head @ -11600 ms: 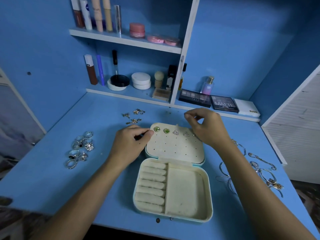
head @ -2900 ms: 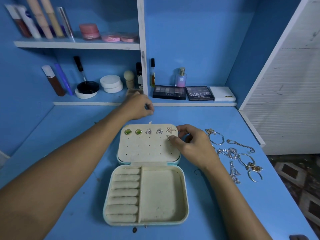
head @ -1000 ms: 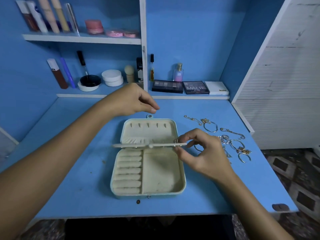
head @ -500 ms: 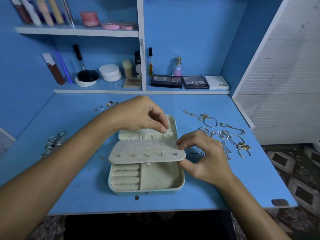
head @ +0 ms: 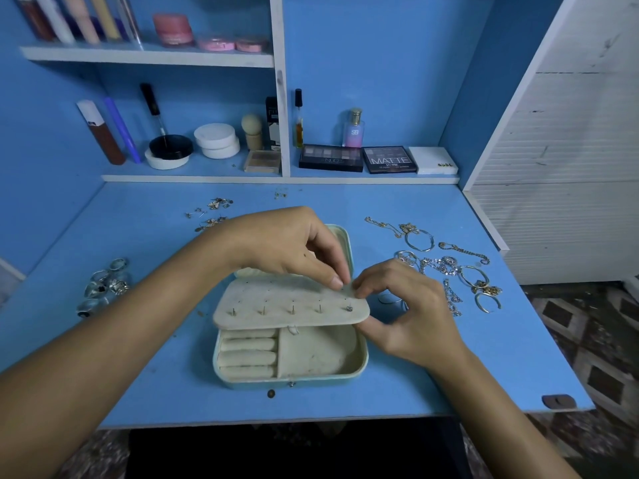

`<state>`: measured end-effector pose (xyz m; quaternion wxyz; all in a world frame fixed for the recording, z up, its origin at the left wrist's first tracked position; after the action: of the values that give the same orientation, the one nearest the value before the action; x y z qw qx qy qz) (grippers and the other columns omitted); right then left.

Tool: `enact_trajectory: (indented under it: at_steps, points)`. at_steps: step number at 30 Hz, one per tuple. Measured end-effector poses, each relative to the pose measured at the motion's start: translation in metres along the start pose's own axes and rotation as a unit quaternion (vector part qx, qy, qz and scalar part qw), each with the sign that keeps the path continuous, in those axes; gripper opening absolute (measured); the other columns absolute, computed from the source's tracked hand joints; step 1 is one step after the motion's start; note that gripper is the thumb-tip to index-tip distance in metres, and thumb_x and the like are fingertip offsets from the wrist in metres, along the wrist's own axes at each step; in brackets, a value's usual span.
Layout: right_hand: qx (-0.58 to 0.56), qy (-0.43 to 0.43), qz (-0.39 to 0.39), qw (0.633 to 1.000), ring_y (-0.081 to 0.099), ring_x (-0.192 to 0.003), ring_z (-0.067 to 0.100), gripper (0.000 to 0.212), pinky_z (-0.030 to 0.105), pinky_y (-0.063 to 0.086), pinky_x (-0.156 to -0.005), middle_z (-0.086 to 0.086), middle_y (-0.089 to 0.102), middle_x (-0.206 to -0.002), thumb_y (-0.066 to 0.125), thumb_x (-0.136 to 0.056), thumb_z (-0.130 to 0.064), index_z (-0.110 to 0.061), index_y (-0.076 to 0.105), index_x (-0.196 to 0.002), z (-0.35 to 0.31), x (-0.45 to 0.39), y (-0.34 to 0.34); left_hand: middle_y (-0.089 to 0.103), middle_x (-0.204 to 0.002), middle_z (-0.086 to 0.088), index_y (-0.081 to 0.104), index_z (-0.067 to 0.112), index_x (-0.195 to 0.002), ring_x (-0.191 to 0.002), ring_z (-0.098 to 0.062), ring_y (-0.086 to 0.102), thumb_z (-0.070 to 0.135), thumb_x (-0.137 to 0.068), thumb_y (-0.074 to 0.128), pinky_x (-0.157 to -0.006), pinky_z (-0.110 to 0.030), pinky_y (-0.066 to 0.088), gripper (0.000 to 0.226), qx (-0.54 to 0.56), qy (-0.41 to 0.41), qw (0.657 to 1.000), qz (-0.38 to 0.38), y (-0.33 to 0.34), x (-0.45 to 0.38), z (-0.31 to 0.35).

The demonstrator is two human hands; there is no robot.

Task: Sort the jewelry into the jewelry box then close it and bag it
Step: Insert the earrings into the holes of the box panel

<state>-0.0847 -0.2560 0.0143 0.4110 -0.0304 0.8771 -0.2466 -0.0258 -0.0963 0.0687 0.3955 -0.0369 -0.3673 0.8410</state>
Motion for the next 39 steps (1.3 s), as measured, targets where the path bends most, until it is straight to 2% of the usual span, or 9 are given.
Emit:
enact_trajectory:
  at_steps: [2,5,6,9,11,18,32,35,39]
  points:
    - [0.001,0.002,0.001,1.0,0.067,-0.078,0.024,0.013,0.038,0.051,-0.067,0.001,0.069,-0.083,0.08,-0.073,-0.006,-0.006,0.068,-0.077,0.0001,-0.0002,0.0,0.076,-0.087,0.009,0.079,0.02,-0.095,-0.073,0.003,0.065,0.017,-0.085,0.077,-0.075,-0.015,0.049,0.011,-0.004,0.003,1.0,-0.002,0.0012,-0.0004,0.0005]
    - [-0.001,0.0,0.002,1.0,0.066,-0.077,0.022,0.011,0.037,0.051,-0.067,0.0,0.069,-0.083,0.078,-0.074,-0.008,-0.006,0.068,-0.077,-0.0002,-0.0004,0.0003,0.076,-0.09,0.007,0.079,0.021,-0.098,-0.082,-0.008,0.068,0.019,-0.087,0.075,-0.082,-0.027,0.051,0.012,-0.01,0.008,1.0,-0.014,0.003,-0.0007,0.0002]
    - [-0.002,0.0,0.002,1.0,0.066,-0.077,0.022,0.011,0.037,0.051,-0.067,0.0,0.069,-0.083,0.079,-0.075,-0.008,-0.006,0.068,-0.077,-0.0003,-0.0003,0.0004,0.076,-0.09,0.007,0.079,0.021,-0.098,-0.082,-0.007,0.068,0.019,-0.087,0.075,-0.082,-0.027,0.051,0.011,-0.009,0.009,1.0,-0.02,0.0039,-0.0004,0.0004]
    - [-0.002,0.0,0.004,1.0,0.067,-0.077,0.022,0.013,0.037,0.051,-0.067,0.0,0.069,-0.082,0.081,-0.074,-0.007,-0.006,0.068,-0.076,-0.0001,0.0,0.0001,0.074,-0.085,0.013,0.078,0.019,-0.094,-0.076,0.004,0.064,0.017,-0.085,0.077,-0.074,-0.014,0.048,0.009,0.003,0.008,1.0,-0.028,0.0054,-0.0006,0.0011]
    - [-0.001,0.001,0.005,1.0,0.067,-0.076,0.022,0.013,0.037,0.051,-0.067,0.0,0.069,-0.082,0.082,-0.074,-0.007,-0.006,0.069,-0.076,0.0001,0.0001,0.0005,0.074,-0.084,0.014,0.078,0.02,-0.092,-0.076,0.005,0.064,0.017,-0.085,0.077,-0.074,-0.011,0.047,0.008,0.007,0.009,1.0,-0.029,0.0053,-0.0009,0.0012]
    - [-0.006,0.003,0.001,1.0,0.067,-0.077,0.022,0.014,0.037,0.052,-0.068,0.0,0.069,-0.082,0.083,-0.074,-0.007,-0.006,0.07,-0.076,0.0012,0.0,0.0008,0.074,-0.086,0.012,0.077,0.023,-0.092,-0.078,0.002,0.065,0.018,-0.086,0.077,-0.076,-0.014,0.05,0.008,0.007,0.014,0.999,-0.034,0.0067,-0.0042,0.0007]
    - [-0.004,0.003,0.003,1.0,0.067,-0.078,0.017,0.013,0.029,0.052,-0.071,-0.003,0.07,-0.083,0.083,-0.076,-0.01,-0.006,0.07,-0.076,-0.0005,0.0001,0.0001,0.072,-0.082,0.019,0.077,0.024,-0.091,-0.07,0.011,0.06,0.018,-0.086,0.077,-0.068,-0.005,0.04,0.008,-0.006,0.015,0.999,-0.05,0.0078,-0.0062,0.0052]
    - [-0.006,0.002,0.003,1.0,0.067,-0.079,0.017,0.012,0.027,0.051,-0.072,-0.003,0.069,-0.083,0.081,-0.077,-0.011,-0.006,0.07,-0.076,-0.0005,0.0001,0.0001,0.074,-0.086,0.013,0.077,0.023,-0.092,-0.074,0.007,0.062,0.018,-0.086,0.076,-0.071,-0.007,0.043,0.008,-0.004,0.018,0.999,-0.049,0.0079,-0.0068,0.0047]
    - [-0.005,0.002,0.001,1.0,0.067,-0.079,0.017,0.012,0.03,0.052,-0.071,-0.003,0.07,-0.083,0.082,-0.077,-0.011,-0.006,0.071,-0.076,0.0001,0.0001,0.0003,0.074,-0.088,0.014,0.077,0.023,-0.094,-0.081,0.003,0.066,0.019,-0.086,0.076,-0.077,-0.011,0.047,0.009,-0.006,0.014,0.999,-0.05,0.0071,-0.0068,0.0024]
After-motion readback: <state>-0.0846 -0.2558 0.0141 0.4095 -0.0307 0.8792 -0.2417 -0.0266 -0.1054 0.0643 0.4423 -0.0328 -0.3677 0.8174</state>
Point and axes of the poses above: each hand's wrist, its own x-axis away from the middle knuckle, its own y-axis out of the palm, z = x × y, the point moved 5 cm from there along -x, towards the middle knuckle
